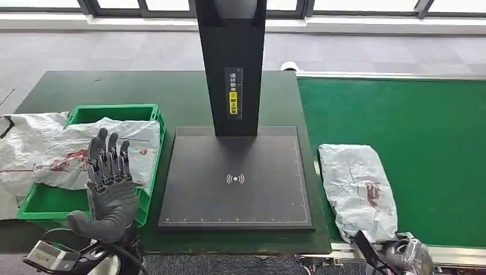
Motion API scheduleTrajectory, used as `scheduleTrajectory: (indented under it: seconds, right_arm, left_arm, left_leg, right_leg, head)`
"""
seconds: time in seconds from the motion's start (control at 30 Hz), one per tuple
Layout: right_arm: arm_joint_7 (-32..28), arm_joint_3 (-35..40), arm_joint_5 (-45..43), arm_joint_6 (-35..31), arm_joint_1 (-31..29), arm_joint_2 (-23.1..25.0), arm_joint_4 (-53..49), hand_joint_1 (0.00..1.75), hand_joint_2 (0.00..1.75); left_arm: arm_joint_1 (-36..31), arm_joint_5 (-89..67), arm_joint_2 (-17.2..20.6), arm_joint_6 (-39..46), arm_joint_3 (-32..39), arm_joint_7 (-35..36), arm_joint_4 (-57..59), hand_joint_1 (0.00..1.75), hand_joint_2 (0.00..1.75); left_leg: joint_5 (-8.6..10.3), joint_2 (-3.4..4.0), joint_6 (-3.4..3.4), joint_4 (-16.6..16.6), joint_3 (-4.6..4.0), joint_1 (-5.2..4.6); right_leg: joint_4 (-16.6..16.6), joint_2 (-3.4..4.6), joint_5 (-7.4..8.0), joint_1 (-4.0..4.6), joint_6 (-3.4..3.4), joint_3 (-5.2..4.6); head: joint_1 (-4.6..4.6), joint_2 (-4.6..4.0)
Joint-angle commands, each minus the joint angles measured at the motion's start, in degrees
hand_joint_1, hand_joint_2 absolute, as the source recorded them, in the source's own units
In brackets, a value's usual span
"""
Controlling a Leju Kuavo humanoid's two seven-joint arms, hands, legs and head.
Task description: Moved the parcel from conveyor to table for the left to box.
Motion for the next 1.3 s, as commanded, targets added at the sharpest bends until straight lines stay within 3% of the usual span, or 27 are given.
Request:
scheduleTrajectory:
  seconds: [0.03,0.47,0.7,0.83,0.87,0.9,0.97,1.07,1.1,1.2,1.3]
  right_arm:
    - [-0.07,-0.27,0.36,0.60,-0.49,0.18,4.19,1.75,1.75]
    - [-2.26,-1.48,0.22,-1.96,-1.28,2.85,-0.78,1.75,1.75]
    - [-7.66,-1.93,-4.50,-2.37,-3.44,3.54,-1.41,1.75,1.75]
    - [-12.60,-0.97,-10.21,-7.97,-3.40,4.94,-5.66,1.75,1.75]
    - [-27.59,13.58,-25.30,-19.39,6.91,6.70,-21.14,1.75,1.75]
    - [-33.31,18.01,-36.96,-15.68,13.74,11.29,-49.54,1.75,1.75]
    - [-26.92,26.25,-30.59,-11.97,16.54,11.76,-62.20,1.75,1.75]
    - [-22.22,36.05,-30.05,-13.85,12.12,6.09,-59.99,1.75,1.75]
    - [-22.22,36.05,-30.05,-13.85,12.12,6.09,-59.99,1.75,1.75]
    - [-22.22,36.05,-30.05,-13.85,12.12,6.09,-59.99,1.75,1.75]
    - [-22.22,36.05,-30.05,-13.85,12.12,6.09,-59.99,1.75,1.75]
  left_arm:
    - [-0.97,0.05,2.12,0.19,-1.81,0.13,2.49,0.00,0.00]
    - [-0.98,-0.20,2.00,0.44,-1.37,0.13,3.65,0.00,0.00]
    - [-1.95,-0.41,2.15,1.80,-1.46,0.13,4.91,0.00,0.00]
    - [-0.82,-0.57,2.67,3.20,-1.91,0.13,4.14,0.00,0.00]
    - [-1.06,0.31,2.59,3.17,-2.24,0.13,4.36,0.00,0.00]
    - [-1.60,0.50,2.47,3.87,-2.69,0.13,4.85,0.00,0.00]
    - [-2.03,0.65,2.47,4.52,-2.99,0.13,5.10,0.00,0.00]
    - [-2.22,1.00,2.21,4.71,-2.79,0.13,5.32,0.00,0.00]
    - [-2.22,1.00,2.21,4.71,-2.79,0.13,5.32,0.00,0.00]
    - [-2.22,1.00,2.21,4.71,-2.79,0.13,5.32,0.00,0.00]
    - [-2.22,1.00,2.21,4.71,-2.79,0.13,5.32,0.00,0.00]
  left_leg:
    - [0.07,-0.28,-0.03,-0.08,-0.05,0.04]
    - [0.08,-0.35,-0.09,-0.17,-0.17,0.06]
    - [0.02,-0.27,-0.09,-0.06,-0.20,0.09]
    - [0.02,-0.26,-0.09,-0.07,-0.20,0.05]
    - [0.06,-0.26,-0.09,-0.10,-0.24,0.02]
    - [0.03,-0.28,-0.09,-0.05,-0.24,0.05]
    - [0.02,-0.58,-0.13,0.08,-0.55,-0.07]
    - [-0.02,-0.29,-0.14,0.16,-0.60,-0.17]
    - [0.03,-0.59,-0.08,0.04,-0.67,-0.16]
    - [0.01,-0.33,-0.27,-0.02,-0.40,-0.11]
    - [0.07,-0.70,-0.22,-0.02,-0.47,0.03]
  right_leg:
    - [-0.07,-0.25,-0.04,0.05,-0.10,0.04]
    - [-0.07,-0.33,-0.09,0.08,-0.18,-0.04]
    - [-0.02,-0.26,-0.09,0.10,-0.16,-0.10]
    - [0.01,-0.25,-0.10,0.06,-0.15,-0.11]
    - [0.02,-0.25,-0.08,0.03,-0.16,-0.17]
    - [0.04,-0.27,-0.12,0.06,-0.14,-0.11]
    - [0.37,-0.56,-0.32,-0.06,-0.21,-0.42]
    - [0.50,-0.22,-0.22,-0.16,-0.19,-0.63]
    - [0.39,-0.48,-0.24,-0.17,0.03,-0.46]
    - [0.33,-0.20,-0.22,0.01,-0.19,-0.44]
    - [0.23,-0.63,-0.32,0.04,-0.22,-0.35]
  head:
    - [0.00,0.00]
    - [0.00,0.00]
    - [0.00,0.00]
    - [0.00,0.00]
    - [0.00,0.00]
    - [0.00,0.00]
    - [0.00,0.00]
    - [0.02,0.00]
    - [0.02,0.00]
    - [-0.02,0.00]
    - [0.02,0.00]
